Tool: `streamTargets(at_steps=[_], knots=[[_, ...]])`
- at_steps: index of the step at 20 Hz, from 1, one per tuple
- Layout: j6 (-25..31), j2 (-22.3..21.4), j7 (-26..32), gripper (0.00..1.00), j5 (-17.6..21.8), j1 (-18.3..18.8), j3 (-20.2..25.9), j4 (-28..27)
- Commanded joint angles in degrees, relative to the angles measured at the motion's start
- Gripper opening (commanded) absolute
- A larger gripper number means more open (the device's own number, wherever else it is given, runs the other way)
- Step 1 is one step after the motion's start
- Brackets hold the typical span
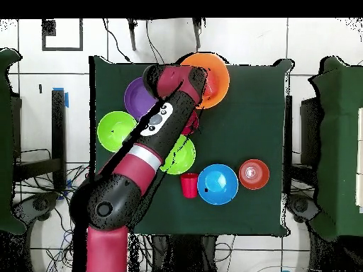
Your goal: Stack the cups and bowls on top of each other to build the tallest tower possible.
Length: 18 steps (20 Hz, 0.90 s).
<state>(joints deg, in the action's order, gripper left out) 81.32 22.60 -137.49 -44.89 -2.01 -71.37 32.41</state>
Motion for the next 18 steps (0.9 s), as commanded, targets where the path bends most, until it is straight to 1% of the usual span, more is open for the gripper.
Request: streamTargets(at_steps=[1,4,5,7,8,9,10,11,13,15,17,18], knots=[[2.5,5.1,-10.9,1.00,-2.2,2.7,4.4,-8.3],[3.1,4.0,-9.7,1.00,-1.6,3.0,4.7,-7.7],[4.4,4.1,-9.4,1.00,-1.7,4.0,4.0,-9.0],[5.9,2.4,-8.2,1.00,-0.8,3.1,4.6,-7.7],[6.3,1.2,-7.1,1.00,-0.1,2.3,5.5,-6.1],[7.5,-1.5,-4.4,1.00,1.3,0.9,7.0,-2.9],[8.4,-2.9,-3.4,1.00,2.0,0.1,7.6,-1.4],[10.4,-5.0,-1.9,1.00,3.0,-0.5,7.7,0.0],[12.2,-7.1,-0.6,1.00,4.1,-1.2,7.8,1.4],[12.6,-7.7,0.0,1.00,4.5,-0.9,8.3,1.5],[13.6,-7.3,0.1,1.00,4.4,1.6,7.3,-1.5],[13.9,-7.5,0.1,1.00,4.5,1.7,7.2,-1.7]])
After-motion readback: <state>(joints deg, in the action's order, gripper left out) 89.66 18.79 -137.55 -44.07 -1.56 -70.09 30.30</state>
